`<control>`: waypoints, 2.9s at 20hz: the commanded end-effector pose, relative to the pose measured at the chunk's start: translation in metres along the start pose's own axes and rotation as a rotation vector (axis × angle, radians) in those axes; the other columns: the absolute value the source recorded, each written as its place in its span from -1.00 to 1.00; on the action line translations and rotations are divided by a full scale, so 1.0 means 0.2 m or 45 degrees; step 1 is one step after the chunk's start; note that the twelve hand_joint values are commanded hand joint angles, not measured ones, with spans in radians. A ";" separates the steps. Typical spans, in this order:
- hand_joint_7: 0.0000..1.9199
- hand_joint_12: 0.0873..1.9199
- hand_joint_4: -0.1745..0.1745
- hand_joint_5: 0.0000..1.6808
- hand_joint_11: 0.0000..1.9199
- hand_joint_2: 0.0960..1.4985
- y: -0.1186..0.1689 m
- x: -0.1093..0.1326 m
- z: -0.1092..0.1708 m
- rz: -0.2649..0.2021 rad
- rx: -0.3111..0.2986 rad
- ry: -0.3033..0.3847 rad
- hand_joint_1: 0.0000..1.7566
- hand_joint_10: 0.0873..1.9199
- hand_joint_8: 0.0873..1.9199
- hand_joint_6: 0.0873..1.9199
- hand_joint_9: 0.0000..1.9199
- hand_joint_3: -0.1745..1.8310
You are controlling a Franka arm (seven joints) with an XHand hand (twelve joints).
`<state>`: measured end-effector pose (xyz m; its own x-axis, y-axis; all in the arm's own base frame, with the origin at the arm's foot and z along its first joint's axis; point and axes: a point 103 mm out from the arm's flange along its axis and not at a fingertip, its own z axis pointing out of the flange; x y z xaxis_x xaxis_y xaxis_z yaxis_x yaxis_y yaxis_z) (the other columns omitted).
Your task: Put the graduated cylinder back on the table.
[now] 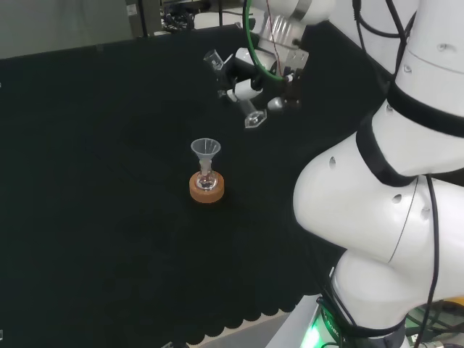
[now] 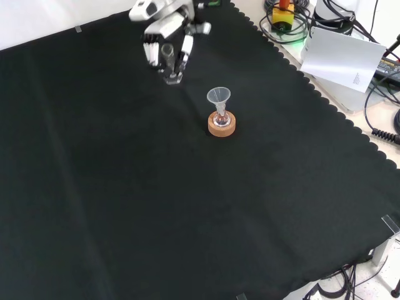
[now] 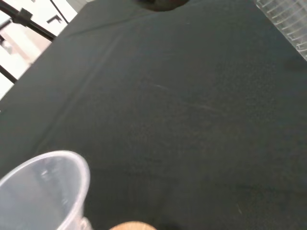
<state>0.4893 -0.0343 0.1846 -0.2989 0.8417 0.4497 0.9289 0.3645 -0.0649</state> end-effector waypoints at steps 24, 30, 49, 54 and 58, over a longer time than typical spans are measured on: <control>0.10 -0.30 -1.00 0.23 0.30 0.41 0.48 -0.34 0.31 -0.032 -0.352 0.296 0.44 -1.00 -0.10 -0.08 0.52 -0.82; 0.09 -0.29 -1.00 0.21 0.29 0.42 0.52 -0.37 0.33 -0.015 -0.379 0.368 0.44 -1.00 -0.08 -0.06 0.51 -0.82; -0.03 -0.14 -0.77 0.11 0.13 0.48 0.49 -0.39 0.42 0.002 -0.364 0.451 0.30 -1.00 -0.36 0.07 0.38 -0.82; -0.22 0.06 -0.32 -0.14 -0.16 0.40 0.46 -0.43 0.40 0.014 -0.347 0.484 0.12 -1.00 -0.44 -0.33 0.20 -0.94; -0.37 0.24 -0.34 -0.44 -0.42 0.33 0.43 -0.45 0.38 0.013 -0.320 0.514 0.00 -1.00 -0.43 -0.46 0.05 -1.00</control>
<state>0.5840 -0.0377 0.0712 -0.2422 0.6168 0.7489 0.9681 0.2045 0.1447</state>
